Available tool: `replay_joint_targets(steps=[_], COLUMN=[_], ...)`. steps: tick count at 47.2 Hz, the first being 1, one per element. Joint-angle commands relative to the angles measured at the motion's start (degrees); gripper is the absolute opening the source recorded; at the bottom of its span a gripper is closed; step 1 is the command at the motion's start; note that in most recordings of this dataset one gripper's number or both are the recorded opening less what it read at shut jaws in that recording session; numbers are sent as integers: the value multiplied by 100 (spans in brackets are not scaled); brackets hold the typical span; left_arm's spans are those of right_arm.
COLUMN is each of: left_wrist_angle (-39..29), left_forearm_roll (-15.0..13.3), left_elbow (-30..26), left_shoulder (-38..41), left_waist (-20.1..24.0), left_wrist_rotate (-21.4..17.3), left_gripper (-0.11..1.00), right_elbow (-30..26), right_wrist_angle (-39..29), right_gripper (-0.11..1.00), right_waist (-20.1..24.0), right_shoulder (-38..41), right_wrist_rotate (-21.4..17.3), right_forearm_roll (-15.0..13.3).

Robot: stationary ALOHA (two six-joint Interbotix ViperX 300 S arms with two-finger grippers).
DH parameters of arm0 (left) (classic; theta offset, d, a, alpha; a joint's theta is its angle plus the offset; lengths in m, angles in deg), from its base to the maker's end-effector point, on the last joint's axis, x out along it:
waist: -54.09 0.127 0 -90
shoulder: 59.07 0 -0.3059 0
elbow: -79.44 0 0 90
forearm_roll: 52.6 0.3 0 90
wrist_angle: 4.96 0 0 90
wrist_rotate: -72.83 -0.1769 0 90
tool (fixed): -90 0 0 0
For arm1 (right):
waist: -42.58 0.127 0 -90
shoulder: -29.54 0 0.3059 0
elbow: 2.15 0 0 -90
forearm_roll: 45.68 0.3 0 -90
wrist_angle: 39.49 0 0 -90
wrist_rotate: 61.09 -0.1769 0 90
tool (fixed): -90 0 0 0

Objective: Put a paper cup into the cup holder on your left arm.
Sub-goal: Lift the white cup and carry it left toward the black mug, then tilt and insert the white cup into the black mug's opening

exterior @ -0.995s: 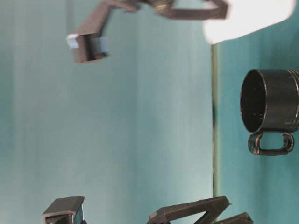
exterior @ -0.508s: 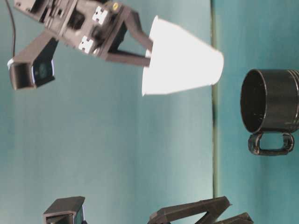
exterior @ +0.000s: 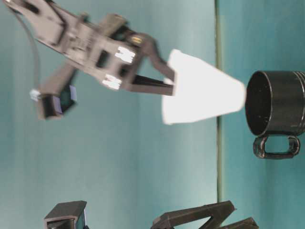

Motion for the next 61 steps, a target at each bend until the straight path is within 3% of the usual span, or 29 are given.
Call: replay_joint_targets(steps=[1,61], left_wrist_angle=[35,53], left_forearm_roll=[18,18], left_elbow=[-70,-79], left_shoulder=[-35,-18], left_waist=[-18,26], left_wrist_rotate=[0,-44], left_gripper=[95,95], right_elbow=[-132,-281], right_wrist_angle=[149,211], right_gripper=[-3,-3], right_waist=[35,176], right_shoulder=[62,686], right_wrist_rotate=[-9,0], right_forearm_roll=[9,-132])
